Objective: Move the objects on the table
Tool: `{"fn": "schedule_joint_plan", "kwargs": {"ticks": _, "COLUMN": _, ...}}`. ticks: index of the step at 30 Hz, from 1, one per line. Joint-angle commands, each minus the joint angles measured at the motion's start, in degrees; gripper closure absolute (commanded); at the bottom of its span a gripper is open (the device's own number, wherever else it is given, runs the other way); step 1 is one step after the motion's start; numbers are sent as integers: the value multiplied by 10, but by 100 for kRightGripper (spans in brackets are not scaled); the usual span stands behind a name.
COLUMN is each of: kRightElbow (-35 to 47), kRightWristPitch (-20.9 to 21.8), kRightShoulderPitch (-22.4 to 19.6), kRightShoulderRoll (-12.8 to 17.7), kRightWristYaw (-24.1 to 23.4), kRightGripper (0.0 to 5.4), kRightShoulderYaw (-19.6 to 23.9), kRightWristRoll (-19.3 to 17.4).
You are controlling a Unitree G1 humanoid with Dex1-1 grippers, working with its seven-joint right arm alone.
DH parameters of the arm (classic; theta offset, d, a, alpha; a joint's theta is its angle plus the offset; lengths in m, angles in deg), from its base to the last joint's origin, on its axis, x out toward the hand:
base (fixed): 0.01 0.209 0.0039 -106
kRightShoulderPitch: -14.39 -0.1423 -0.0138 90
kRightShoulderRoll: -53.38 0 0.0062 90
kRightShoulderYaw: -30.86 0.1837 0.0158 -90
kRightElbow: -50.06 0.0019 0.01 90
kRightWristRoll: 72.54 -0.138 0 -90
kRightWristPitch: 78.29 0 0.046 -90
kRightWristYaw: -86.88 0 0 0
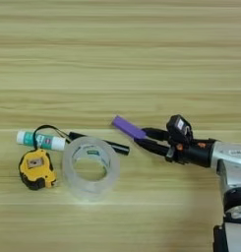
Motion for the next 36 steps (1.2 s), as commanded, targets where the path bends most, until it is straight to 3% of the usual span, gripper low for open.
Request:
{"fn": "schedule_joint_plan", "kwargs": {"ticks": 1, "kRightElbow": 63, "kRightWristPitch": -14, "kRightShoulderPitch": -29, "kRightShoulderRoll": 23, "kRightWristYaw": -5, "kRightGripper": 398, "kRightShoulderYaw": 20, "kRightWristRoll": -28}}
{"fn": "schedule_joint_plan", "kwargs": {"ticks": 12, "kRightElbow": 182, "kRightWristPitch": -40, "kRightShoulderPitch": 41, "kRightShoulderRoll": 42, "kRightWristYaw": 16, "kRightGripper": 398, "kRightShoulderYaw": 25, "kRightWristRoll": -44}}
{"fn": "schedule_joint_plan", "kwargs": {"ticks": 21, "kRightElbow": 260, "kRightWristPitch": -52, "kRightShoulderPitch": 107, "kRightShoulderRoll": 62, "kRightWristYaw": 11, "kRightGripper": 398, "kRightShoulderYaw": 19, "kRightWristRoll": -27}}
{"fn": "schedule_joint_plan", "kwargs": {"ticks": 28, "kRightElbow": 242, "kRightWristPitch": -42, "kRightShoulderPitch": 131, "kRightShoulderRoll": 76, "kRightWristYaw": 8, "kRightGripper": 398, "kRightShoulderYaw": 22, "kRightWristRoll": -16}}
{"fn": "schedule_joint_plan", "kwargs": {"ticks": 36, "kRightElbow": 177, "kRightWristPitch": -9, "kRightShoulderPitch": 125, "kRightShoulderRoll": 79, "kRightWristYaw": 10, "kRightGripper": 398, "kRightShoulderYaw": 12, "kRightWristRoll": 10}}
